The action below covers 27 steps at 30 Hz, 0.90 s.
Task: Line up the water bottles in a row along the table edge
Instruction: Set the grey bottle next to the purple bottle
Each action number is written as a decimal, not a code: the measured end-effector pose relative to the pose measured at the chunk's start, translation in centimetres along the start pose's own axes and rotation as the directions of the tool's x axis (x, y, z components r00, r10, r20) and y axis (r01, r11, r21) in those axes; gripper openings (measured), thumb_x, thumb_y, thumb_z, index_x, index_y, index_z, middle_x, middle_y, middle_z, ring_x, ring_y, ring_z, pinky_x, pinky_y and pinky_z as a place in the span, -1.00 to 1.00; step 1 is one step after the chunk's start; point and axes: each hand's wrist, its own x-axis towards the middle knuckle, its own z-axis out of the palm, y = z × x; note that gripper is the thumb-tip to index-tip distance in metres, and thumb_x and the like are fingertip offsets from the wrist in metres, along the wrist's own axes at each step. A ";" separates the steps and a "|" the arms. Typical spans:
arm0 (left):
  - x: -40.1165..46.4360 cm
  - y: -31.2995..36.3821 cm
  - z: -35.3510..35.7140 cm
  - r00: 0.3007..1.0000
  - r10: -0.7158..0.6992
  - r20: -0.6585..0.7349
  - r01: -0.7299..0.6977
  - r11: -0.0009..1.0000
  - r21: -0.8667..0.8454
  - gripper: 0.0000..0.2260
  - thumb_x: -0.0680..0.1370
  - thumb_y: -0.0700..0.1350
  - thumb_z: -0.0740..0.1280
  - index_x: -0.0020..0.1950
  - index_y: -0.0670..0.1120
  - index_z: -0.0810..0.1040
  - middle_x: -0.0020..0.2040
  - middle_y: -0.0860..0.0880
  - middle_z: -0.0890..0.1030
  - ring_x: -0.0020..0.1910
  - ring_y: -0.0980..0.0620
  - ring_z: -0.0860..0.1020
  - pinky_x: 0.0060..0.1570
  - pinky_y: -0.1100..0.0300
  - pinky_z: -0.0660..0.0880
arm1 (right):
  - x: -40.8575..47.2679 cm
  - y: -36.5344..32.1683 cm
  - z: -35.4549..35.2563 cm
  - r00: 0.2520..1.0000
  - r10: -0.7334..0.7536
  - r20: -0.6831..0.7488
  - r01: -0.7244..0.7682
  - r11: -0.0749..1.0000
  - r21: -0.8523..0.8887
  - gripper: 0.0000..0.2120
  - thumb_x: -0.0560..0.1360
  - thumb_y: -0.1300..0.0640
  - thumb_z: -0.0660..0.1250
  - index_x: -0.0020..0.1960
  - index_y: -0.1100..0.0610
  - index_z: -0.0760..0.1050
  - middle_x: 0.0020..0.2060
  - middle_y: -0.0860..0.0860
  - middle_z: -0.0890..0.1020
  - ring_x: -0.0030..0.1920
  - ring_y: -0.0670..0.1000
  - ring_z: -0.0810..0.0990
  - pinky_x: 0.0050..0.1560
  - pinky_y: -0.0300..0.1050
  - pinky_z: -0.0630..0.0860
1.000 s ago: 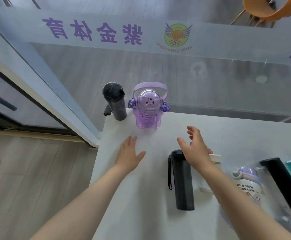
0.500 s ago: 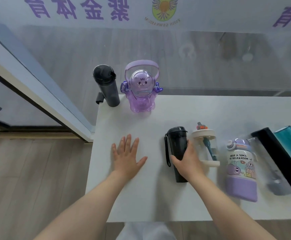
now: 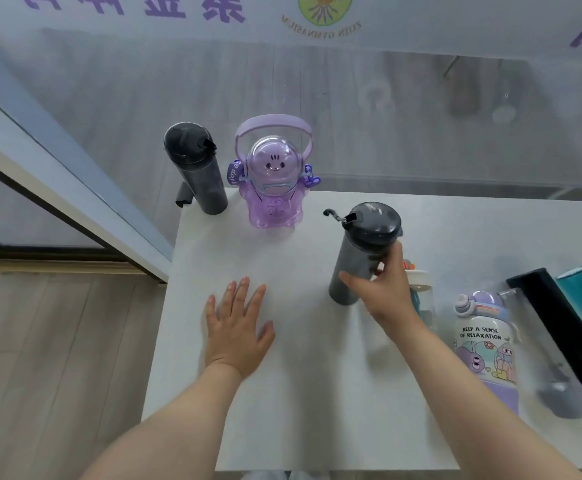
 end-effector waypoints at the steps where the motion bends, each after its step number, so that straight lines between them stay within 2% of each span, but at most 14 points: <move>1: 0.1 0.0 0.2 1.000 0.001 -0.017 -0.001 1.000 0.000 -0.40 0.47 0.17 0.11 0.51 0.07 0.23 0.54 -0.05 0.21 0.51 -0.08 0.14 0.41 -0.23 0.01 | 0.5 0.0 0.1 1.000 -0.022 0.002 0.022 1.000 -0.013 -0.43 0.33 0.35 0.53 0.10 -0.10 0.32 -0.01 -0.17 0.50 -0.08 -0.31 0.50 -0.10 -0.39 0.47; 3: 0.1 -0.1 0.4 0.999 0.007 -0.054 -0.007 1.000 0.005 -0.41 0.47 0.16 0.12 0.50 0.06 0.25 0.53 -0.05 0.23 0.51 -0.08 0.16 0.41 -0.23 0.04 | 1.4 0.3 0.3 0.998 -0.059 0.023 0.060 0.998 -0.032 -0.43 0.35 0.38 0.50 0.09 -0.11 0.31 0.01 -0.25 0.49 -0.09 -0.39 0.51 -0.15 -0.49 0.43; 4: 0.0 -0.1 0.4 0.998 0.009 -0.068 -0.009 1.000 0.009 -0.41 0.46 0.15 0.12 0.50 0.06 0.26 0.53 -0.05 0.24 0.50 -0.08 0.17 0.40 -0.23 0.05 | 1.9 0.5 0.4 0.997 -0.072 0.032 0.073 0.997 -0.032 -0.42 0.36 0.37 0.49 0.10 -0.14 0.30 0.05 -0.25 0.50 -0.02 -0.36 0.53 -0.12 -0.51 0.43; 7: 0.0 -0.1 0.5 0.996 0.013 -0.092 -0.013 1.000 0.009 -0.41 0.46 0.14 0.12 0.50 0.07 0.26 0.53 -0.04 0.23 0.50 -0.07 0.17 0.41 -0.22 0.06 | 3.0 0.8 0.7 0.994 -0.104 0.024 0.105 0.993 -0.051 -0.36 0.35 0.29 0.51 0.11 -0.28 0.26 0.16 -0.14 0.52 0.15 -0.08 0.56 0.04 -0.51 0.38; 11: 0.1 -0.1 0.4 0.995 0.006 -0.096 -0.005 1.000 0.009 -0.42 0.47 0.13 0.12 0.50 0.09 0.24 0.53 -0.03 0.22 0.51 -0.06 0.17 0.42 -0.21 0.07 | 5.0 0.6 1.3 0.988 -0.156 -0.010 0.155 0.986 -0.066 -0.34 0.32 0.18 0.48 0.12 -0.38 0.22 0.14 -0.25 0.47 0.18 -0.06 0.50 0.26 -0.03 0.49; 14: 0.0 -0.1 0.3 0.996 -0.001 -0.090 0.002 1.000 0.006 -0.42 0.46 0.12 0.12 0.50 0.09 0.26 0.54 -0.02 0.22 0.51 -0.06 0.17 0.42 -0.20 0.06 | 7.1 0.2 2.0 0.980 -0.193 -0.045 0.191 0.980 -0.049 -0.41 0.29 0.15 0.45 0.14 -0.26 0.24 0.13 -0.08 0.48 0.17 0.02 0.50 0.20 0.09 0.53; 16: -0.1 -0.1 0.1 0.997 -0.006 -0.077 0.007 1.000 0.012 -0.42 0.46 0.12 0.12 0.50 0.10 0.25 0.54 -0.02 0.22 0.51 -0.05 0.17 0.43 -0.20 0.07 | 8.5 -0.1 2.3 0.975 -0.219 -0.047 0.216 0.974 -0.067 -0.44 0.33 0.23 0.45 0.18 -0.08 0.25 0.13 0.02 0.48 0.13 0.06 0.50 0.14 -0.08 0.54; 18: 0.0 0.0 0.0 0.998 -0.009 -0.064 0.010 1.000 0.008 -0.42 0.47 0.12 0.11 0.50 0.10 0.24 0.54 -0.02 0.21 0.52 -0.05 0.16 0.43 -0.20 0.07 | 10.1 -0.3 2.4 0.971 -0.235 -0.049 0.231 0.969 -0.086 -0.43 0.36 0.28 0.45 0.25 0.04 0.26 0.12 0.01 0.47 0.09 0.01 0.48 0.02 -0.37 0.46; 19: 0.0 -0.1 -0.1 0.998 -0.012 -0.058 0.012 1.000 0.006 -0.43 0.47 0.12 0.11 0.51 0.10 0.24 0.54 -0.02 0.21 0.52 -0.05 0.15 0.43 -0.20 0.06 | 10.7 -0.4 2.6 0.968 -0.246 -0.050 0.241 0.966 -0.093 -0.42 0.37 0.29 0.45 0.28 0.07 0.26 0.12 -0.01 0.46 0.07 -0.02 0.46 -0.03 -0.45 0.42; 23: 0.1 0.0 -0.2 0.999 -0.011 -0.047 0.011 1.000 0.000 -0.43 0.48 0.11 0.11 0.50 0.10 0.24 0.54 -0.02 0.21 0.52 -0.05 0.16 0.43 -0.20 0.06 | 12.7 -1.1 2.9 0.967 -0.251 -0.041 0.246 0.964 -0.097 -0.41 0.37 0.29 0.44 0.31 0.14 0.26 0.11 -0.02 0.47 0.06 -0.05 0.47 -0.06 -0.41 0.44; 25: 0.1 0.0 -0.1 0.999 -0.007 -0.051 0.007 1.000 0.000 -0.43 0.47 0.11 0.12 0.50 0.09 0.24 0.54 -0.02 0.22 0.51 -0.05 0.16 0.43 -0.20 0.06 | 13.3 -1.3 3.1 0.968 -0.247 -0.040 0.243 0.966 -0.090 -0.40 0.37 0.31 0.43 0.33 0.19 0.26 0.12 0.02 0.48 0.04 -0.04 0.48 -0.15 -0.48 0.42; 27: 0.1 0.0 -0.1 0.999 -0.008 -0.050 0.008 1.000 0.005 -0.43 0.47 0.11 0.11 0.50 0.09 0.24 0.54 -0.02 0.21 0.52 -0.05 0.15 0.43 -0.20 0.06 | 13.6 -1.3 3.3 0.966 -0.256 -0.041 0.252 0.964 -0.088 -0.40 0.36 0.33 0.42 0.33 0.22 0.27 0.14 0.06 0.48 0.05 -0.01 0.49 -0.16 -0.52 0.39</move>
